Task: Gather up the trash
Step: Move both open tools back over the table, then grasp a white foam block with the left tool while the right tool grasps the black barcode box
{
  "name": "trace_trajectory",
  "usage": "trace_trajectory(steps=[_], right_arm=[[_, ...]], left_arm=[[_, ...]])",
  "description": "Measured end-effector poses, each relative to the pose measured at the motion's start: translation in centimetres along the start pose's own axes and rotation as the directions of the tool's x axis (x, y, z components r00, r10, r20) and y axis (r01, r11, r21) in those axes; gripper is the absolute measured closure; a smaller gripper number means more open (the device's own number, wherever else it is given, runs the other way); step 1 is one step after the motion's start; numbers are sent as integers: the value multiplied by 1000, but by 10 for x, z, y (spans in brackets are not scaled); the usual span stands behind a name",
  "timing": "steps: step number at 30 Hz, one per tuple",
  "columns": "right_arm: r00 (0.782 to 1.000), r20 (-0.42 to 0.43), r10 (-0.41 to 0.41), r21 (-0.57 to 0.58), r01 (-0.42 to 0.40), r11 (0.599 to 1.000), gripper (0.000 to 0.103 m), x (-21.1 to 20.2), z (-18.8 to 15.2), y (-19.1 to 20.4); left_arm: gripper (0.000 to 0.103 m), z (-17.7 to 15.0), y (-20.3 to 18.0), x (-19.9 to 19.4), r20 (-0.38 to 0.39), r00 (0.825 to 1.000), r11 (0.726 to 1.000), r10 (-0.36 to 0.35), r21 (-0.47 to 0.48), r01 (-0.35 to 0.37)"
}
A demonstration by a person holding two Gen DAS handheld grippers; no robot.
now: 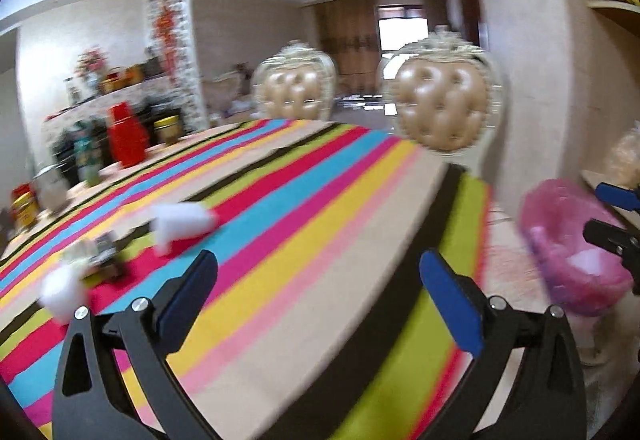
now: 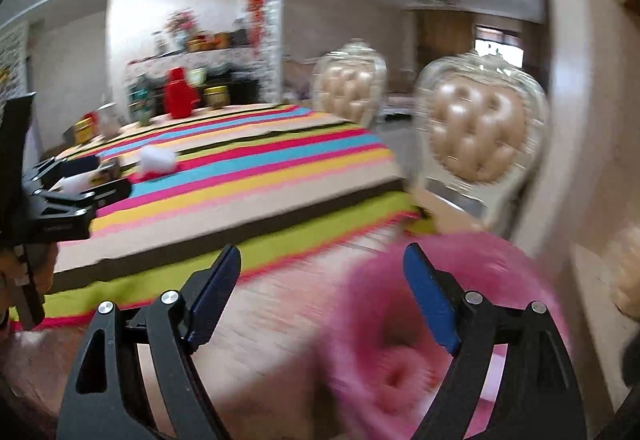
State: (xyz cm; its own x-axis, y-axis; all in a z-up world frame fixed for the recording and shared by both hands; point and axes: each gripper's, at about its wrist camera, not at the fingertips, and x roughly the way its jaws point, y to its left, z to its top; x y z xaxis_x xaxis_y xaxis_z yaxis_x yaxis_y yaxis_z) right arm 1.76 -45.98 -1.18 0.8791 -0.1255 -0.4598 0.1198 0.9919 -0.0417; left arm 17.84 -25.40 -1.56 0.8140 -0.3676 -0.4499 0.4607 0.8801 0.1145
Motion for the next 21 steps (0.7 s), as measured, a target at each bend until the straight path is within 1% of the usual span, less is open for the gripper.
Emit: trace_trajectory(steps=[2,4,5,7,9,10,12,14,15,17,18,19,21], right_arm=[[999,-10,52,-44,-53,998,23,19,11,35],[996,-16,92,-68,-93,993,23,33,19,59],[993,-25,114,-81,-116,990,23,44,24,76],[986,-31,164,-107,-167,980,23,63,36,108],[978,-40,207,-132,-210,969,23,78,48,134],[973,-43,228,-152,-232,961,23,87,54,149],[967,-50,249,-184,-254,949,23,102,64,175],[959,-71,273,-204,-282,938,23,119,71,198],[957,-75,279,-207,-289,935,23,124,74,206],[949,-92,302,-202,-314,927,23,139,82,222],[943,-100,318,-195,-332,923,23,146,86,229],[939,-107,327,-188,-342,921,23,151,89,232],[933,-122,340,-177,-357,917,23,164,97,245]], left_arm=[[5,-5,26,-4,2,999,999,48,-21,-48],[5,-14,58,-7,-14,993,992,116,-54,-117],[5,-19,75,-9,-21,986,984,165,-71,-166],[5,-27,104,-12,-37,972,968,231,-92,-234],[5,-32,134,-13,-76,963,956,260,-121,-267],[5,-35,153,-11,-107,954,946,279,-142,-292],[5,-39,184,-7,-165,930,919,328,-172,-355],[5,-42,217,-1,-219,902,886,371,-207,-415],[5,-44,227,0,-235,892,873,387,-217,-437],[5,-47,254,10,-269,861,841,431,-225,-491],[5,-47,257,16,-282,854,835,438,-225,-503],[5,-49,267,24,-300,843,825,446,-228,-517],[5,-55,281,36,-330,829,811,452,-235,-536]])
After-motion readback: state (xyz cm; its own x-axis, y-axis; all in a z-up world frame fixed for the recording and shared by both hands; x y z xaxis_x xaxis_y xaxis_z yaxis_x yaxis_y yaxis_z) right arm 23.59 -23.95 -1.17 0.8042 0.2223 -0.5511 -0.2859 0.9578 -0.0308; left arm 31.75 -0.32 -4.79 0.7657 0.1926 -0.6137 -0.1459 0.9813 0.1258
